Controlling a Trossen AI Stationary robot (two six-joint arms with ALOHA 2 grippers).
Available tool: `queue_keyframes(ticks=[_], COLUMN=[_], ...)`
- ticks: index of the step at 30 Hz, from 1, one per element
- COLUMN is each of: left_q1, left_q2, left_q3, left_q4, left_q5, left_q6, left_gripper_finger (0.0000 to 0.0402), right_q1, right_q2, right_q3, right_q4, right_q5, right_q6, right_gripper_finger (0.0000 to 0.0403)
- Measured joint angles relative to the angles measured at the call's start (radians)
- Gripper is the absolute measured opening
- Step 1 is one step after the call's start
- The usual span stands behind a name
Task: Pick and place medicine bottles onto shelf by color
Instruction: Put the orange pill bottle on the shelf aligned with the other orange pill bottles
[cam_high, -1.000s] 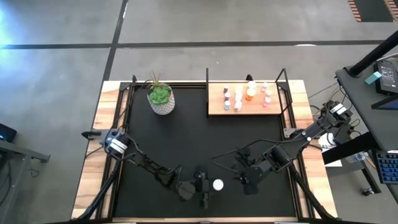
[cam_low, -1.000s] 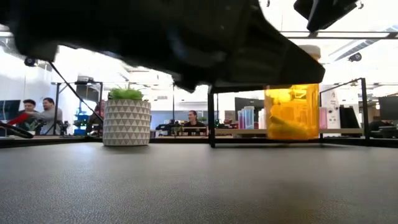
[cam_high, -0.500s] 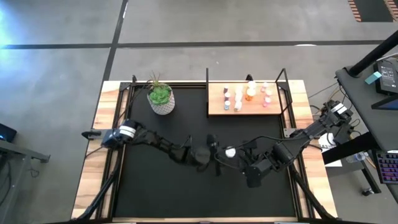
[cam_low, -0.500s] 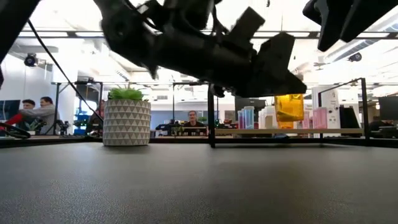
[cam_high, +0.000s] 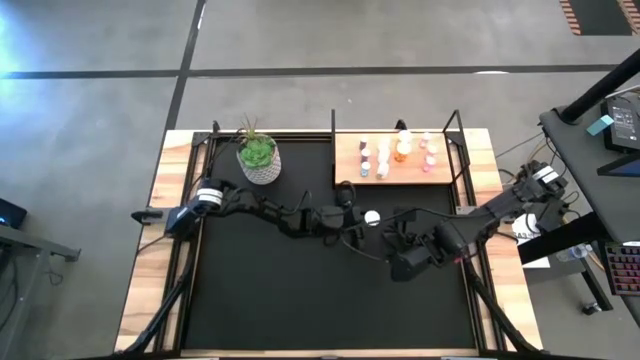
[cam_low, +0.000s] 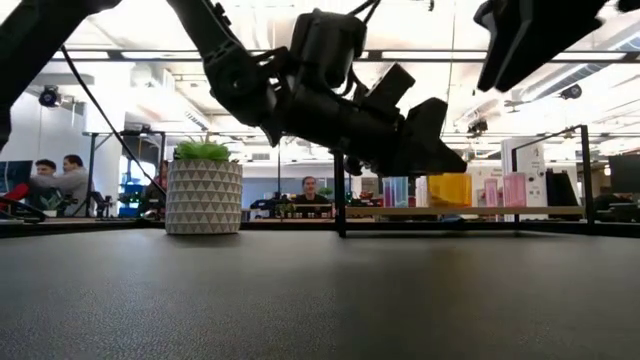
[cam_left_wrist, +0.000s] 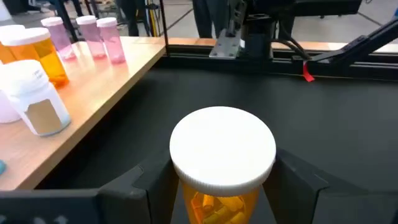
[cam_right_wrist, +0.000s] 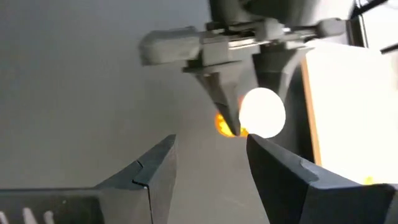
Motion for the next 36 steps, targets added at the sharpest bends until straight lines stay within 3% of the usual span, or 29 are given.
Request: queue_keyframes(ticks=[19,30,36], left_q1=[0.066,0.066,0.066], left_q2=[0.062,0.062,0.062], left_q3=[0.001,0.001,0.004], left_q4=[0.005,-0.037,-0.046], left_q5=[0.012,0.012,0.013], left_q6=[-0.004,-0.051,-0.053], left_gripper_finger=[0.0185,0.0186,0.0218], right_q1=[-0.282,-0.315,-0.315], right_q2=[0.0,0.0,0.0], right_q3=[0.0,-0.001,-0.001], right_q4=[0.004,0.004,0.004], right_q5=[-0.001,-0.003,-0.004], right_q6=[-0.115,-0.115,-0.092], right_gripper_finger=[0.0182,0.0182,0.0184])
